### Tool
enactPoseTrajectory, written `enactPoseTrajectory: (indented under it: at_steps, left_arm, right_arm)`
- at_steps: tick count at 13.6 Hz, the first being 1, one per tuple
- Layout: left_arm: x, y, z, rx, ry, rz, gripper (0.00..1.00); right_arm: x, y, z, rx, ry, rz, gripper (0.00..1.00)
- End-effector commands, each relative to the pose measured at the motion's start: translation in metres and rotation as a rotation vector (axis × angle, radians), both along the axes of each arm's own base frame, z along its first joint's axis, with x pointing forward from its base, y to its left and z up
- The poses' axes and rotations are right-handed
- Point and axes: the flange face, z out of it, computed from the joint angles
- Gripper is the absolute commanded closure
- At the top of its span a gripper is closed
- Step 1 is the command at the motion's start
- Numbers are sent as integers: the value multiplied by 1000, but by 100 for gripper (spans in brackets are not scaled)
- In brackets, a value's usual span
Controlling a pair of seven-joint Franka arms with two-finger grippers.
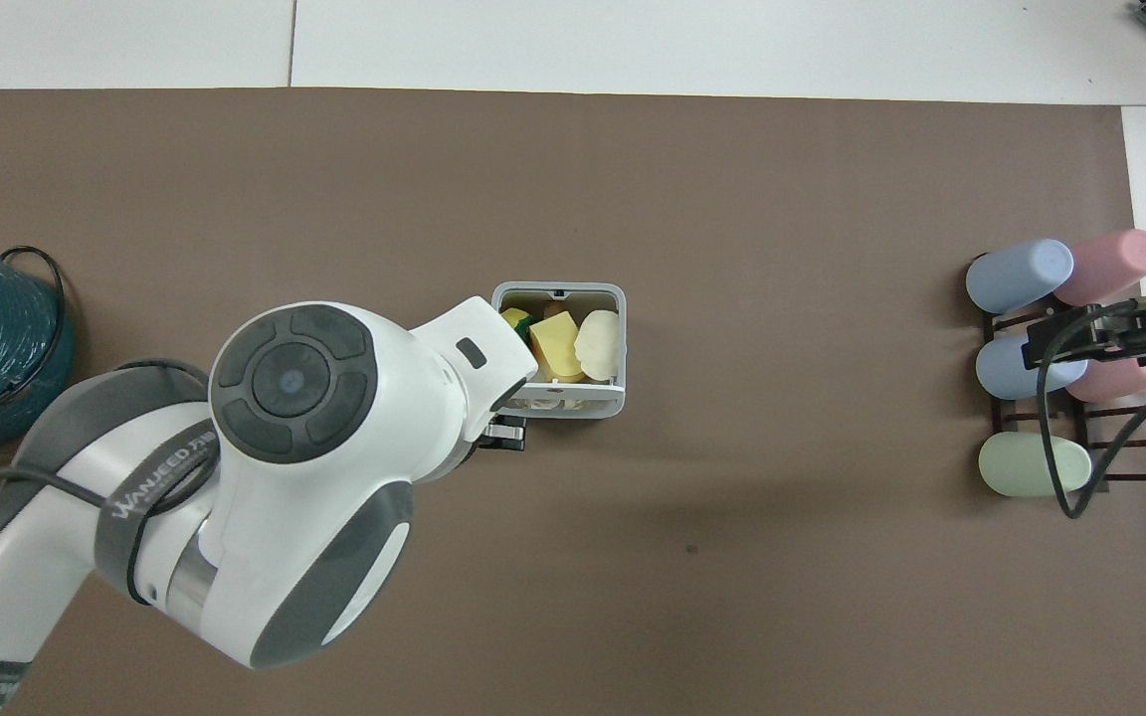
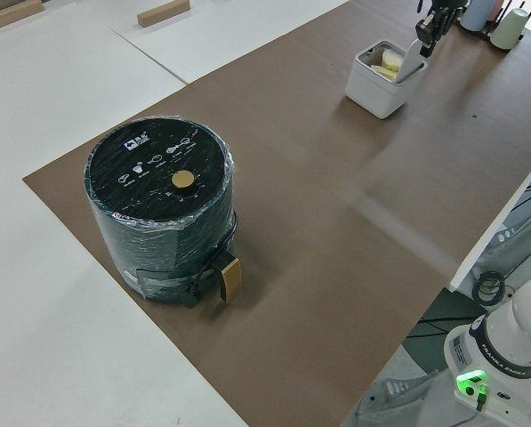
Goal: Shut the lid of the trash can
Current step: 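Push the raised lid down over the can with the left gripper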
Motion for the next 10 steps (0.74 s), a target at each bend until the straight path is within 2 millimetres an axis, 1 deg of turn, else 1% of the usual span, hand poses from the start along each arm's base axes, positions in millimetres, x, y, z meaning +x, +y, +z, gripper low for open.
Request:
enactPoseTrajectory:
  at_steps: [1,3,5,10]
  left_arm:
    - [-12,-6,-4,-53,-37,43,100]
    - [-11,-16,-7,-96,-51,59,100]
    - [-3,-20,-17,-134,-92,72,100]
    - [30,-29,-43,-223,-195,112,100]
  right_arm:
    - [-4,-1,2,7,-8,-16,0]
    - [-4,-1,2,7,-8,-16,0]
    - [-4,-1,2,7,-8,-16,0]
    - [-4,-1,2,7,-8,-16,0]
